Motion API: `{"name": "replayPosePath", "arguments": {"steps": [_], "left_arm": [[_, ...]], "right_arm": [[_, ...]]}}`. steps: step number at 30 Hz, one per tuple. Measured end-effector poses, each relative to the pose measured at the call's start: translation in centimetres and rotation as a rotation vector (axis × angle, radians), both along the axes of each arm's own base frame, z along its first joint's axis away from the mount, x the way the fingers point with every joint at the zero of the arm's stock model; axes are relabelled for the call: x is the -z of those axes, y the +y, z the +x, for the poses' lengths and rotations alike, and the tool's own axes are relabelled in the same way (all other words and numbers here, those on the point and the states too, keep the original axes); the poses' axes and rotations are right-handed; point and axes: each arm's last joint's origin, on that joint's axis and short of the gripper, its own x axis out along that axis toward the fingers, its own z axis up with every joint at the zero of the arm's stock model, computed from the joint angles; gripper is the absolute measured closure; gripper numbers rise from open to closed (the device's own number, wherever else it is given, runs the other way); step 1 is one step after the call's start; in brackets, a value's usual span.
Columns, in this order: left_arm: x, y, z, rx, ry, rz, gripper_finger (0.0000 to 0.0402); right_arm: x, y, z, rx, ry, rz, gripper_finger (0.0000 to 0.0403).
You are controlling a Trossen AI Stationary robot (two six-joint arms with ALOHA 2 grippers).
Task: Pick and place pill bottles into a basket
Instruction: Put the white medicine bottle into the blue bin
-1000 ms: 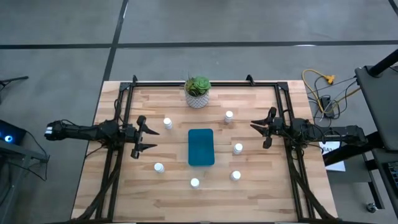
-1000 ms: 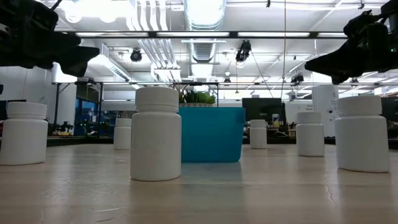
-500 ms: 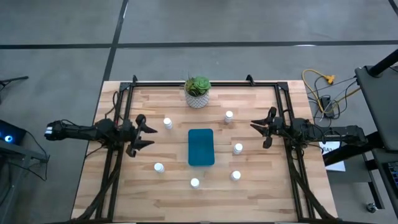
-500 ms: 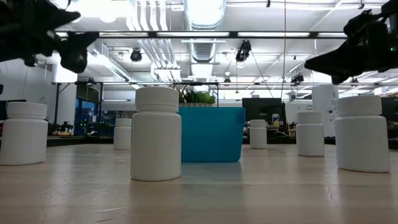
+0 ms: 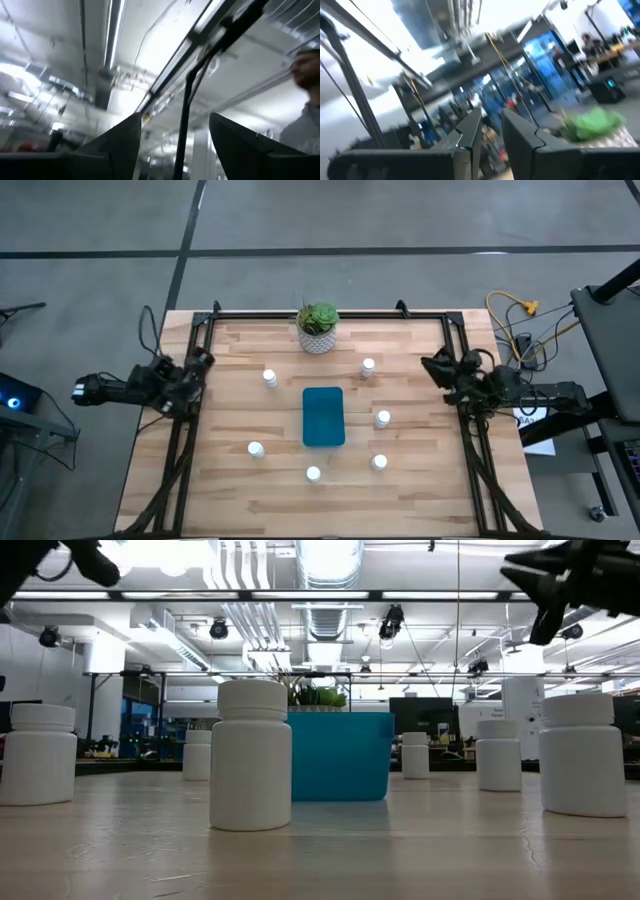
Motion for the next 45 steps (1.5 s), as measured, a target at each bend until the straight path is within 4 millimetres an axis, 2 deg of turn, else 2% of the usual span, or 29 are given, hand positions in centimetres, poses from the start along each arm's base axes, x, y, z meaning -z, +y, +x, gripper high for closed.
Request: {"name": "replayPosePath", "arguments": {"steps": [4,10,19,23,28,33,42,45], "left_arm": [[-0.6,0.1,-0.8,0.000,-0.106,-0.010,0.0183],[-0.7,0.2,-0.9,-0.031,-0.116,-0.050,0.0183],[-2.1,1.3,-1.5,-0.251,-0.138,-0.342,0.0183],[-3.0,1.4,-1.6,-0.274,-0.148,-0.380,0.0183],[-5.1,1.5,-1.7,-0.254,-0.180,-0.417,0.0183],[-8.5,1.5,-1.4,-0.264,-0.210,-0.452,0.0183],[-15.6,1.4,-0.3,-0.321,-0.271,-0.421,0.0183],[-18.2,1.3,-0.2,-0.330,-0.313,-0.345,0.0183]], "right_arm": [[-0.7,0.0,-0.4,0.012,-0.088,0.006,0.0335],[-1.3,-0.1,-0.8,0.018,-0.155,0.010,0.0335],[-3.1,-0.4,-2.6,0.107,-0.425,0.078,0.0335],[-4.4,-0.4,-3.5,0.139,-0.510,0.070,0.0335],[-8.6,-0.2,-5.0,0.211,-0.572,-0.079,0.0335],[-13.6,-0.1,-6.0,0.311,-0.571,-0.254,0.0335],[-22.5,-0.1,-5.4,0.445,-0.496,-0.390,0.0335],[-25.3,-0.1,-5.2,0.484,-0.509,-0.415,0.0335]]}}
